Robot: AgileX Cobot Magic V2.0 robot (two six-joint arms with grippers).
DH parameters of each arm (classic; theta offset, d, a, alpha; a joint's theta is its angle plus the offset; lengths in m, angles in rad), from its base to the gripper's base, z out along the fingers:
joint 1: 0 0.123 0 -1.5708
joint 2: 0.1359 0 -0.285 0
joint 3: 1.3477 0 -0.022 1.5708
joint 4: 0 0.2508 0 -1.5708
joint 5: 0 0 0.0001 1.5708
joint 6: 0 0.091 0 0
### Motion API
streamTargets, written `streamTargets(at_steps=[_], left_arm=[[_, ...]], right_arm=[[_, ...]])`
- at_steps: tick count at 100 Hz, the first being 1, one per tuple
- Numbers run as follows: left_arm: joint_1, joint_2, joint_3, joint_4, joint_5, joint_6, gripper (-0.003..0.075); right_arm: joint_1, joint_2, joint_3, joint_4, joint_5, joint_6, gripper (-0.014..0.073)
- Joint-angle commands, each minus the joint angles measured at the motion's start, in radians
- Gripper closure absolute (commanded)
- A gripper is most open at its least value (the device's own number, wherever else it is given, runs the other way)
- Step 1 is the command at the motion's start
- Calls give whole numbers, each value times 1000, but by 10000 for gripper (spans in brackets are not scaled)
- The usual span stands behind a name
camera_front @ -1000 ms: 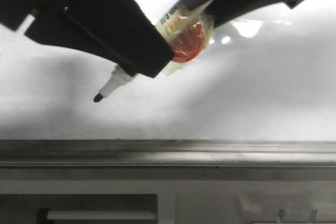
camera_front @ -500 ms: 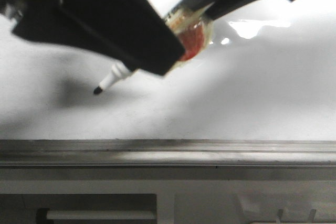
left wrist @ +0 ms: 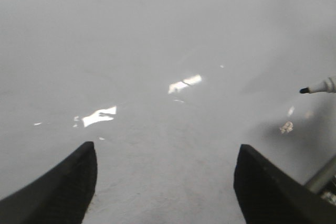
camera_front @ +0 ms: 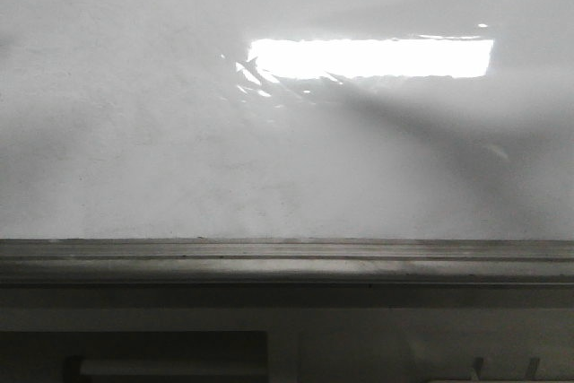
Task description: Write number 6 on whiteboard
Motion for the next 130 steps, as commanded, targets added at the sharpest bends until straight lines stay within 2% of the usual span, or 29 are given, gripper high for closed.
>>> streamTargets(at_steps=[1,30,37,52,62,71,76,87,101,113,130], left_arm=[[34,-78,31,-74,-119,1,250],[44,-149,80,-88,-162,1,251],[44,-149,80,-88,-164,1,251],[44,-149,80,-88,-164,1,251],[44,-149,80,-88,-164,1,251],[44,-149,80,-88,-164,1,251],[44,-149,80,-88,-164,1,251],[44,-149,80,-88,-164,1,251],[44,-149,80,-88,-162,1,251],[42,-149,80,-92,-162,1,251],[42,-149,80,-94,-154,1,251]], right_arm=[[3,-14,-9,17,-117,-15,638],[3,100,-11,33,-273,-15,638],[3,153,-27,37,-221,-15,638],[3,239,-52,2,6,-15,637],[1,244,-52,-129,64,76,637],[1,212,-52,-313,46,229,637],[1,187,-52,-366,19,288,637],[1,141,-52,-345,-78,293,638],[15,146,-54,-251,-164,251,638],[61,202,-66,-155,-138,165,638],[102,235,-94,-153,1,146,638]])
